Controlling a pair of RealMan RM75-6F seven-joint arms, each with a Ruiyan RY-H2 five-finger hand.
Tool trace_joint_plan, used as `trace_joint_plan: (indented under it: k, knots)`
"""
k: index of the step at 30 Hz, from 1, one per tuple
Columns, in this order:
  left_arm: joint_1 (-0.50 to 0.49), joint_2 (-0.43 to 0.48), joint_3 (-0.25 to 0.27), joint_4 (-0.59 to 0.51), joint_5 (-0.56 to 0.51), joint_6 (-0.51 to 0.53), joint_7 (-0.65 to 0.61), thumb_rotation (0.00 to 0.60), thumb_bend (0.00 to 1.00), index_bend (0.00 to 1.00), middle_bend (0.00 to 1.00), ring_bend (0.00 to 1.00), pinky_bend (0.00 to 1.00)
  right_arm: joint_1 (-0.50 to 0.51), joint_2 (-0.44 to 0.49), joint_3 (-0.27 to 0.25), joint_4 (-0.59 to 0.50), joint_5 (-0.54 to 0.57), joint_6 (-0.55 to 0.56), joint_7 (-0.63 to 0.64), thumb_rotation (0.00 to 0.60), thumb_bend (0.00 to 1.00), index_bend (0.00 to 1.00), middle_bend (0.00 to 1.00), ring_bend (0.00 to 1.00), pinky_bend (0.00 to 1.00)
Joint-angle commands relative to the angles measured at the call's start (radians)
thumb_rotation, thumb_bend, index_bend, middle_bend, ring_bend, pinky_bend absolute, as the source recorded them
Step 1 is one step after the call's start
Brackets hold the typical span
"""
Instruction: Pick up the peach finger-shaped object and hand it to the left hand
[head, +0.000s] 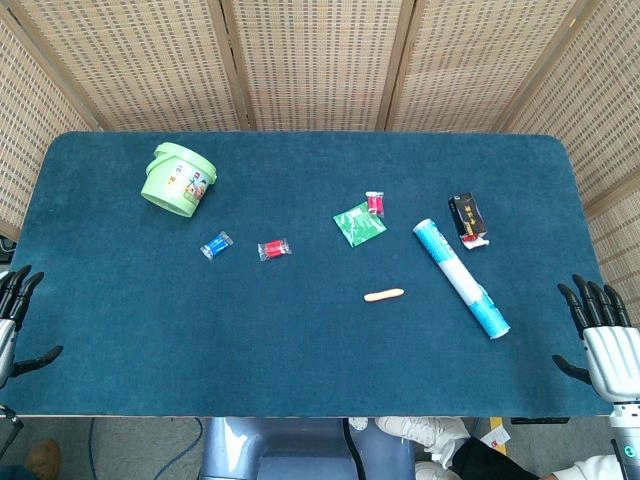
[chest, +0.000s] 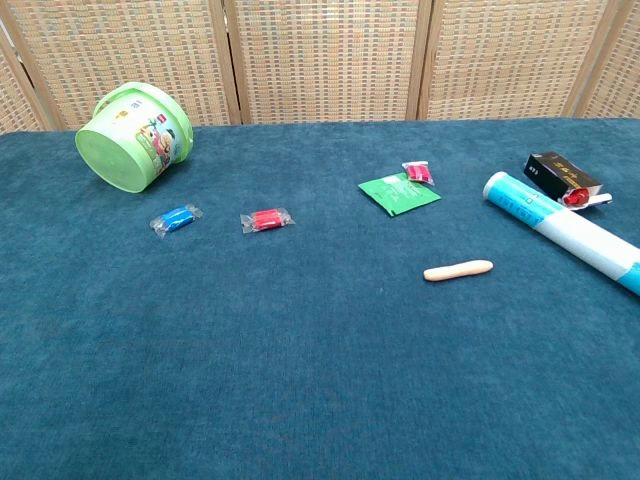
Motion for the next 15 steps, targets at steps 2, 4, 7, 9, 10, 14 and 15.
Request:
trace_joint_plan:
  k: [2, 4, 7, 9, 10, 14, 15]
  knots:
    - [-0.001, 0.002, 0.001, -0.002, 0.002, -0.002, -0.004, 0.6, 0.0, 0.0, 0.0, 0.0, 0.0, 0.0, -0.002, 0.001, 0.0, 0.0, 0.001, 0.0, 0.6, 0.0, 0.0, 0.0, 0.0, 0.0]
    - [-0.002, 0.003, 0.002, -0.004, 0.003, -0.004, -0.007, 0.6, 0.0, 0.0, 0.0, 0.0, 0.0, 0.0, -0.003, 0.001, 0.0, -0.001, 0.002, 0.001, 0.6, 0.0, 0.0, 0.0, 0.0, 0.0]
    - [-0.003, 0.006, 0.003, -0.008, 0.002, -0.008, -0.006, 0.6, 0.0, 0.0, 0.0, 0.0, 0.0, 0.0, -0.005, 0.001, 0.003, -0.002, 0.002, 0.002, 0.6, 0.0, 0.0, 0.0, 0.0, 0.0]
    - [-0.004, 0.005, 0.003, -0.008, 0.003, -0.01, -0.004, 0.6, 0.0, 0.0, 0.0, 0.0, 0.0, 0.001, -0.006, 0.001, 0.005, -0.002, 0.0, 0.004, 0.6, 0.0, 0.0, 0.0, 0.0, 0.0]
    - [-0.005, 0.004, 0.004, -0.009, 0.003, -0.013, -0.001, 0.6, 0.0, 0.0, 0.0, 0.0, 0.0, 0.003, -0.007, 0.001, 0.004, -0.001, -0.003, 0.006, 0.6, 0.0, 0.0, 0.0, 0.0, 0.0]
    - [-0.008, 0.002, 0.004, -0.009, -0.003, -0.023, -0.001, 0.6, 0.0, 0.0, 0.0, 0.0, 0.0, 0.019, -0.01, 0.003, -0.005, 0.0, -0.029, 0.016, 0.6, 0.0, 0.0, 0.0, 0.0, 0.0]
    - [-0.01, 0.001, 0.002, -0.009, -0.005, -0.026, -0.001, 0.6, 0.0, 0.0, 0.0, 0.0, 0.0, 0.033, -0.008, 0.006, -0.006, -0.001, -0.048, 0.014, 0.6, 0.0, 0.0, 0.0, 0.0, 0.0]
